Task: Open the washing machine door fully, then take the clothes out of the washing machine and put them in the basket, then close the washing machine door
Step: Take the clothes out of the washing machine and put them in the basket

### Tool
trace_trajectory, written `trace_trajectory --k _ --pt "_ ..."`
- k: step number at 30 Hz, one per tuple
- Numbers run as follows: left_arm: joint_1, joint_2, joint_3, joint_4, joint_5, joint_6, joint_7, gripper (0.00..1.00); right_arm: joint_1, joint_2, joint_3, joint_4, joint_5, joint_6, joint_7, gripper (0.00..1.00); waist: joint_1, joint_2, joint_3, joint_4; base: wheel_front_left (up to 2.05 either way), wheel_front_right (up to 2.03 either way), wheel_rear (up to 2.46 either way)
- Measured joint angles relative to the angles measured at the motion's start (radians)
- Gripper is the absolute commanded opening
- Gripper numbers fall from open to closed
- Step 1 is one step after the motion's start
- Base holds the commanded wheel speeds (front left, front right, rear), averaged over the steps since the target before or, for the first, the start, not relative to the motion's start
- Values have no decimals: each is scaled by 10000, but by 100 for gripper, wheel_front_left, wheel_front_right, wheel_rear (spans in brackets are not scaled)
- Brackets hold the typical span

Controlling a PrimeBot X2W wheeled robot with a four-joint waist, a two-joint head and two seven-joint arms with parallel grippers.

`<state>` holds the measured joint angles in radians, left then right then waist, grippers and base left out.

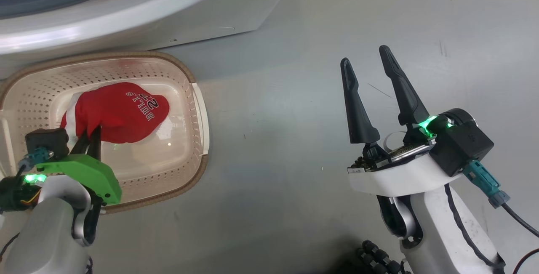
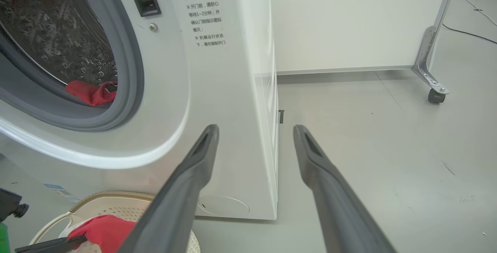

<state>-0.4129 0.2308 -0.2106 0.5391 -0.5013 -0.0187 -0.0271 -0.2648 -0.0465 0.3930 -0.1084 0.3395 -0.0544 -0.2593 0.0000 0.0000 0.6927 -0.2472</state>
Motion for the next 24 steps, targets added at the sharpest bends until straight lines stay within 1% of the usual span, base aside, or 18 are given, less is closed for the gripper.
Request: trace_trajectory --k 7,8,10,11,15,20,24 --pt "-464 12 -59 861 0 -217 96 0 -310 -2 59 31 184 -27 0 100 0 0 467 -273 0 0 0" --pt "-536 12 -52 959 0 -217 86 14 -348 0 59 38 198 -29 0 100 0 0 497 -300 0 0 0" --pt "-646 8 -13 1081 4 -217 -100 56 -378 2 63 86 207 -98 0 100 0 0 526 -344 0 0 0" --pt "-710 10 -21 1127 17 -219 -111 100 -378 -4 61 102 209 -100 0 100 0 0 524 -349 0 0 0" --pt "-932 -29 -10 1430 15 -318 -407 100 -392 0 58 234 211 -100 0 100 0 0 483 -338 0 0 0" --pt "-963 -253 -73 1737 21 -495 -1028 100 -410 0 -2 431 207 -102 0 100 0 0 244 -250 0 0 0" --pt "-985 -328 -171 1969 222 -495 -1455 100 -416 -2 -90 573 188 -102 0 100 0 0 13 -147 0 0 0"
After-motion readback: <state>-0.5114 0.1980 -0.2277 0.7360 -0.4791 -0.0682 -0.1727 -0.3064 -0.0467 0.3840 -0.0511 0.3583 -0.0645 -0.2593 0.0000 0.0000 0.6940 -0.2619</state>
